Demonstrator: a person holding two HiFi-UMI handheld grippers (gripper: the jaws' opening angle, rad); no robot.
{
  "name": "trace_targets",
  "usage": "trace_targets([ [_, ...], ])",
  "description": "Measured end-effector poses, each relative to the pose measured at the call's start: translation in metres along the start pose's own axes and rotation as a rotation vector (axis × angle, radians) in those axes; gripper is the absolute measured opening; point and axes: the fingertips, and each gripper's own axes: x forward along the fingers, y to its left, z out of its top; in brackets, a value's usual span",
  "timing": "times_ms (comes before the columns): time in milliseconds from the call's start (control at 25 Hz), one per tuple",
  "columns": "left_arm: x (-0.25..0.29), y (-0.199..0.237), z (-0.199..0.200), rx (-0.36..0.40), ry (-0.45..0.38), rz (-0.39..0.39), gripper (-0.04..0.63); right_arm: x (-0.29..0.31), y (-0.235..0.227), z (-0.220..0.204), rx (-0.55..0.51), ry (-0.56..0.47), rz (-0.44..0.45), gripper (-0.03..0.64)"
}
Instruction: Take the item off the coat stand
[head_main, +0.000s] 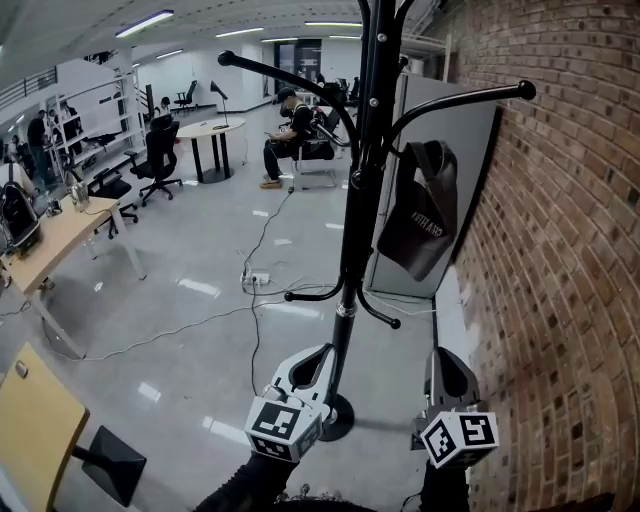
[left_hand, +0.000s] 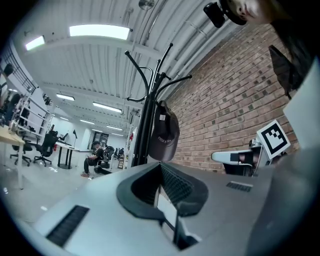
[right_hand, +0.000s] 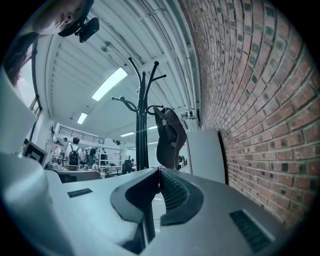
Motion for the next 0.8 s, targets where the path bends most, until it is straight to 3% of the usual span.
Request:
trace_targets([
  [360,0.023,0.009,-0.008,0.014,0.02,0.053,0.005,0.029,-0.02,-0.014,0.009,0.016,0.039,0.011],
  [800,0.059,0.032,0.002,0.015,-0.005,0.036,0.005,0.071,-0.027,-0.011,0.002,0.008,0.039,0.011],
])
